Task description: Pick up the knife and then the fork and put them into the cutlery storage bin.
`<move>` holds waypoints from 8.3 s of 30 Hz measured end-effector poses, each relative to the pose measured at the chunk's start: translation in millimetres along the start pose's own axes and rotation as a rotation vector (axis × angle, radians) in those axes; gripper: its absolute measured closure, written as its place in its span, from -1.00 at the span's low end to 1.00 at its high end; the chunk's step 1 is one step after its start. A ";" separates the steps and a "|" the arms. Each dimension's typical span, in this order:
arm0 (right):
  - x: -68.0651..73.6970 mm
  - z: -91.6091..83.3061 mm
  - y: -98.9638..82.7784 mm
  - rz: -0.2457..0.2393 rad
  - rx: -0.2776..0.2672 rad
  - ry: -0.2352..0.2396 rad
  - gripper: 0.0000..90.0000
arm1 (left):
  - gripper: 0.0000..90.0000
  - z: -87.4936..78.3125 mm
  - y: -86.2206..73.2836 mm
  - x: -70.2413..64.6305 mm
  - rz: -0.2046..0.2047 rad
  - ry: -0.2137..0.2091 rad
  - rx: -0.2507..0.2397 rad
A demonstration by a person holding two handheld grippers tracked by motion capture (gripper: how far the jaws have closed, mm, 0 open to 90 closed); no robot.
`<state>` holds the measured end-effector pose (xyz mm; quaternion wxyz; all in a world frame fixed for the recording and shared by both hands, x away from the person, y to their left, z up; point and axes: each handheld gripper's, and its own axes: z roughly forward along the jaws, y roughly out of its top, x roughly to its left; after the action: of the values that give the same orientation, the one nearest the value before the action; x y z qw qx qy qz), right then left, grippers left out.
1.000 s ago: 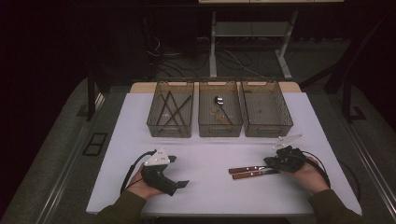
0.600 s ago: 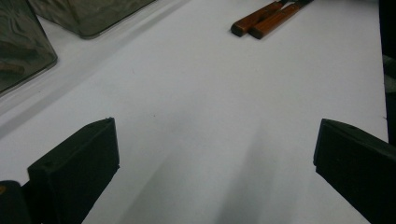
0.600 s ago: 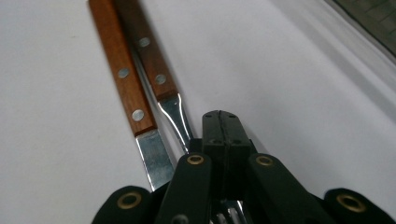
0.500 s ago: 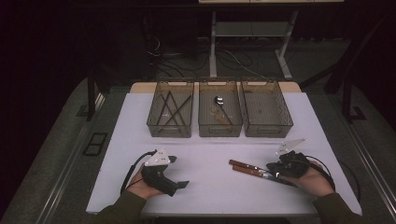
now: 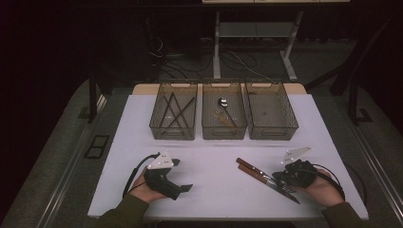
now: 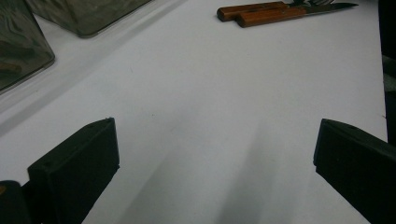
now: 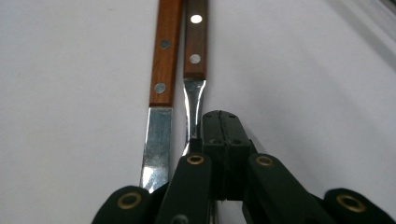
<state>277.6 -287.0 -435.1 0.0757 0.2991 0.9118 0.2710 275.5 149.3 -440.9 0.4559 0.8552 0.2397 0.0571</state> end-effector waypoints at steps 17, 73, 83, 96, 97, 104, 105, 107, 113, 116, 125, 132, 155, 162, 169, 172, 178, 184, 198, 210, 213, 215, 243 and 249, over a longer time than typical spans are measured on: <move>-1.1 -12.6 11.2 0.083 -0.007 0.002 0.48 | -1.00 0.6 0.1 -0.4 0.000 0.002 0.002; 10.6 36.5 83.8 -0.014 0.375 -0.041 0.67 | -1.00 1.4 0.0 -0.8 0.008 -0.002 0.011; 8.8 36.6 84.7 0.005 0.384 -0.032 0.71 | -1.00 1.3 -0.1 -0.6 0.005 -0.003 0.009; -1.6 25.3 75.9 0.039 0.277 -0.017 0.71 | -1.00 -0.3 -0.2 0.2 0.003 -0.010 0.000; -2.9 23.5 75.0 0.043 0.265 -0.021 0.71 | -1.00 -0.3 -0.1 0.2 0.004 -0.011 -0.001; -12.4 11.4 68.8 0.084 0.150 -0.006 0.71 | -1.00 -0.5 0.0 0.5 0.001 -0.015 -0.008; -14.1 9.6 68.1 0.085 0.137 -0.006 0.71 | -1.00 -0.6 -0.1 0.5 0.001 -0.015 -0.008; -16.6 5.6 66.8 0.094 0.108 -0.010 0.71 | -1.00 -0.8 -0.1 0.6 0.000 -0.015 -0.010; -21.7 -4.4 64.2 0.124 0.023 -0.011 0.72 | -1.00 -1.0 -0.1 0.5 -0.002 -0.017 -0.012; -24.8 -7.3 62.5 0.136 -0.006 -0.007 0.73 | -1.00 -1.1 0.0 0.7 -0.001 -0.017 -0.012; -30.6 -16.5 59.8 0.170 -0.077 -0.002 0.73 | -1.00 -1.3 -0.1 0.7 -0.001 -0.018 -0.013; -33.1 -28.6 60.1 0.185 -0.141 -0.027 0.73 | -1.00 -1.6 -0.2 1.5 0.000 -0.021 -0.013; -63.9 -69.8 76.0 0.235 -0.298 -0.095 0.73 | -1.00 -4.9 -1.3 4.1 0.000 -0.023 -0.035; -77.4 -79.1 93.1 0.246 -0.315 -0.128 0.73 | -1.00 -6.3 -2.8 4.7 -0.021 -0.020 -0.049; -94.2 -85.6 112.1 0.259 -0.330 -0.163 0.73 | -1.00 -7.6 -2.9 5.9 -0.029 -0.021 -0.052; -102.8 -87.9 120.5 0.258 -0.333 -0.177 0.73 | -1.00 -7.7 -3.1 6.2 -0.036 -0.019 -0.057; -127.4 -84.2 131.6 0.282 -0.371 -0.234 0.73 | -1.00 -8.3 -3.0 6.5 -0.032 -0.018 -0.052; -151.3 -61.2 129.5 0.303 -0.358 -0.282 0.73 | -1.00 -8.4 -3.2 7.4 -0.028 -0.020 -0.049; -169.4 -5.2 101.2 0.347 -0.212 -0.242 0.73 | -1.00 -6.9 -3.4 6.9 -0.029 -0.020 -0.044; -160.6 -4.1 104.0 0.348 -0.193 -0.216 0.12 | -1.00 -7.0 -3.3 5.8 -0.030 -0.020 -0.048; -150.3 -16.0 102.5 0.345 -0.232 -0.204 0.02 | -1.00 -7.2 -3.2 5.8 -0.027 -0.020 -0.047; -140.8 -23.4 99.9 0.344 -0.259 -0.189 -0.02 | -1.00 -7.4 -3.2 5.8 -0.028 -0.019 -0.048; -25.4 -26.7 43.1 0.199 -0.097 -0.081 -0.13 | -1.00 -6.0 -3.0 4.5 -0.041 -0.008 -0.024; -6.1 -18.4 41.1 0.143 -0.040 -0.047 -0.09 | -1.00 -6.1 -3.2 4.5 -0.033 -0.007 -0.022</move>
<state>297.8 -271.1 -397.6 0.0833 0.3684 0.8805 0.2866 276.4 157.5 -440.5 0.4670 0.8463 0.2517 0.0493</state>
